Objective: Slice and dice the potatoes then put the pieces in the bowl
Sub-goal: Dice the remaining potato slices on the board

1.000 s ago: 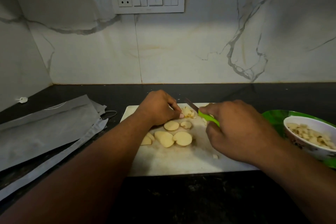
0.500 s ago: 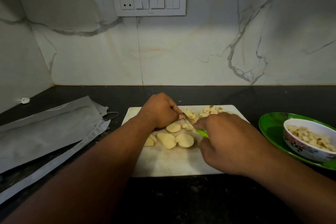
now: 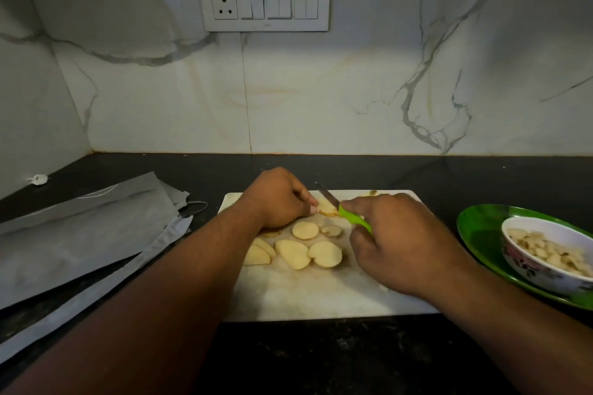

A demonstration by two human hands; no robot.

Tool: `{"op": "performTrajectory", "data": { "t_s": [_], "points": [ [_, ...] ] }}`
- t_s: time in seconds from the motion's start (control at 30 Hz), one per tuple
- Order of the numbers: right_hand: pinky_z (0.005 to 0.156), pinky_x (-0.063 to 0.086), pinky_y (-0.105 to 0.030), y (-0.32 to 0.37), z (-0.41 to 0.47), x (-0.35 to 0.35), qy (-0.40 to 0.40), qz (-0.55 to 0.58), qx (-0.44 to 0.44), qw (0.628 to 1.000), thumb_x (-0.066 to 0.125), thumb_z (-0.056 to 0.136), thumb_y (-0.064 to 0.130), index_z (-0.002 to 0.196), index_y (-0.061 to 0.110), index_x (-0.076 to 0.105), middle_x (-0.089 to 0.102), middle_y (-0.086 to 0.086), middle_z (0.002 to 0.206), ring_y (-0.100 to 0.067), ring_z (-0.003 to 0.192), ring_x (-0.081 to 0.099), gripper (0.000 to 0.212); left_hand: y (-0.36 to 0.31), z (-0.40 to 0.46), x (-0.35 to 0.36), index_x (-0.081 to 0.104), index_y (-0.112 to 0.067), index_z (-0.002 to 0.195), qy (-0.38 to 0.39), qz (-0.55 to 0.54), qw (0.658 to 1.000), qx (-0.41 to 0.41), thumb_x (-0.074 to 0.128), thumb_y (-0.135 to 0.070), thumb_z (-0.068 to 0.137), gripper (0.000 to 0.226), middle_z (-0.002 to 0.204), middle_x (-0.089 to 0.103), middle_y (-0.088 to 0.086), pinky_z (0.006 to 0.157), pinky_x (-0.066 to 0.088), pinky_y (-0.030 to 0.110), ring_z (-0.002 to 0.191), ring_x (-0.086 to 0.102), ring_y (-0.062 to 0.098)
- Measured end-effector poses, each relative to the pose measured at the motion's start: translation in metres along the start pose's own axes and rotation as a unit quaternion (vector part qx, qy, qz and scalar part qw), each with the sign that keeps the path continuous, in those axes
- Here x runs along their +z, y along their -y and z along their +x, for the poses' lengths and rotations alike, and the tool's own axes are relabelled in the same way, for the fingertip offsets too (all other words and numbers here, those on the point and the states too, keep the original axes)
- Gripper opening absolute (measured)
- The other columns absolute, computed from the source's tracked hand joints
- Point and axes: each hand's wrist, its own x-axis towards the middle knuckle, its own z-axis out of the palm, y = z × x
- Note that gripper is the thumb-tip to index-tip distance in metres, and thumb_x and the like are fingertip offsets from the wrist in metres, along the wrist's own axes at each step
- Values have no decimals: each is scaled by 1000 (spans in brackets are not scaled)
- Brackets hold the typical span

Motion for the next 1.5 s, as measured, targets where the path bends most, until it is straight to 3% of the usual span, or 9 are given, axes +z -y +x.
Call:
{"op": "performTrajectory", "data": {
  "t_s": [0.17,0.47,0.67,0.93,1.07,1.3,1.4,1.5],
  "points": [
    [73,58,-33,3,5,16,37,-2,-7,999,51,88,28,134,35,58,71,7,98,-10,82,62,47,-2,-1,2,85,-25,86,-13,-17,1000,-12,89,-25,81,7,88,79,-12,89,55,24,88,69,1],
    [86,48,-21,4,-20,-14,59,-21,-19,998,57,87,33,130,37,62,66,16,123,-5,111,59,44,-7,-2,3,84,-25,87,-17,-8,999,-26,89,-25,82,7,89,79,-12,98,58,33,91,70,4],
    [84,56,-33,5,-13,-14,-4,2,15,1000,57,86,31,126,35,66,73,11,110,-11,93,67,41,1,-4,-1,85,-25,86,-16,-32,999,-11,91,-27,79,9,86,79,-14,96,58,31,90,70,1],
    [83,55,-29,8,2,20,6,-2,-6,1000,50,91,31,141,36,53,71,9,110,-9,93,63,49,1,-3,-2,85,-24,92,-15,-11,1000,7,85,-20,85,8,90,78,-14,91,56,26,90,69,2],
    [80,53,-26,9,1,23,13,3,-10,1000,50,91,30,139,34,55,70,10,110,-7,89,59,48,-3,-1,0,85,-22,94,-16,-2,1000,-9,85,-21,85,9,95,80,-8,94,57,30,94,70,7],
    [82,52,-23,6,-16,-3,50,-11,-19,999,56,88,34,131,34,62,69,13,114,-6,101,61,43,-6,-2,1,84,-25,91,-18,8,1000,-20,86,-25,85,7,93,80,-11,94,57,28,91,69,3],
    [78,49,-20,5,-22,-15,31,-13,-12,999,57,86,36,127,37,64,71,13,105,-6,93,62,41,-5,-4,0,84,-26,92,-18,12,1000,-6,86,-25,85,7,94,79,-11,93,55,27,92,68,3],
    [83,48,-23,1,-17,-12,-2,-14,7,1000,57,87,33,130,36,63,72,12,109,-10,99,63,44,0,-4,0,83,-28,85,-26,-20,999,5,87,-25,83,6,86,77,-15,89,55,25,89,68,0]
  ]
}}
